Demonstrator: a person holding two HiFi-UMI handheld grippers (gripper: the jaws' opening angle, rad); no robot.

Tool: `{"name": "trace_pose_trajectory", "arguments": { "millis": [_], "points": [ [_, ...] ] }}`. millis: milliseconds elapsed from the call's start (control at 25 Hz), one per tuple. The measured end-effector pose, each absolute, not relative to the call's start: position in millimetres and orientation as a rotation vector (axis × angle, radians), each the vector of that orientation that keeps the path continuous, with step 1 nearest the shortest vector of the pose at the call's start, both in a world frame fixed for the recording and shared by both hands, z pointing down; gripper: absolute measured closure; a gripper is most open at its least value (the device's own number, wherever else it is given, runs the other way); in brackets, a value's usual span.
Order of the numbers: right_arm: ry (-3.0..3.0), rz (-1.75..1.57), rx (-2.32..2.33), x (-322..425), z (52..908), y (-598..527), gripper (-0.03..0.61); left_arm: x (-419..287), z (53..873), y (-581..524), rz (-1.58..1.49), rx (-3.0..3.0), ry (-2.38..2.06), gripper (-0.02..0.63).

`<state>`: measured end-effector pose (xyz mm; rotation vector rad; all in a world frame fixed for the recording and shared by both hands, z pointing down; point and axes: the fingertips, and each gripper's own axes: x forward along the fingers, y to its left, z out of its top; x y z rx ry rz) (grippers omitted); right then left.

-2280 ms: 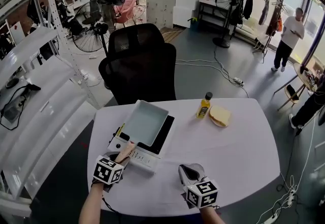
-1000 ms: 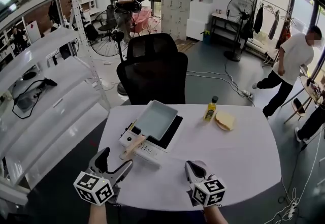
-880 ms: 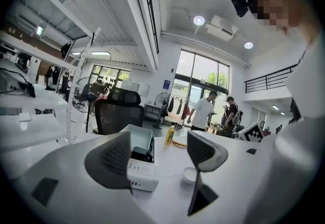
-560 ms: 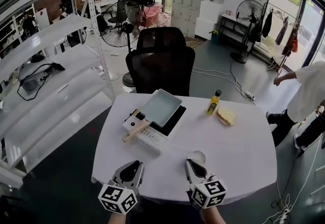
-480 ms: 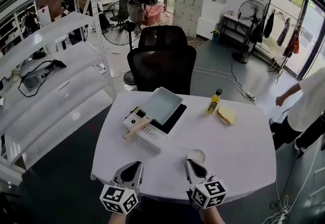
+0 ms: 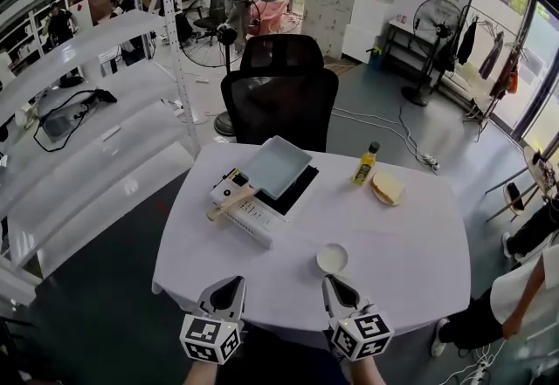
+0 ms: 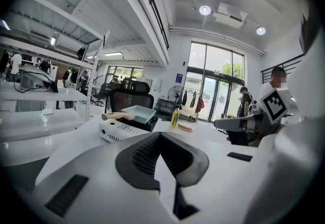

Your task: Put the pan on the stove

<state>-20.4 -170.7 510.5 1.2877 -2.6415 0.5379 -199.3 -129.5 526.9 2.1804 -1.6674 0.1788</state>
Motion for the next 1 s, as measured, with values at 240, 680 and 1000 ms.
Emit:
{"name": "trace_pose_trajectory", "arguments": {
  "millis": [240,680,1000],
  "points": [
    [-2.635,0.541,1.31,-10,511,-163,0.578,-193,524,-124,0.19,2.196,-1.661,0.604],
    [-2.648,0.543,1.31,-7,509,-157,0.578,-190,524,-122,0.219,2.208,-1.656,0.604],
    [-2.64,0.544,1.318,-2,512,-158,0.578,-188,526,-123,0.239,2.213,-1.658,0.604]
  ]
}}
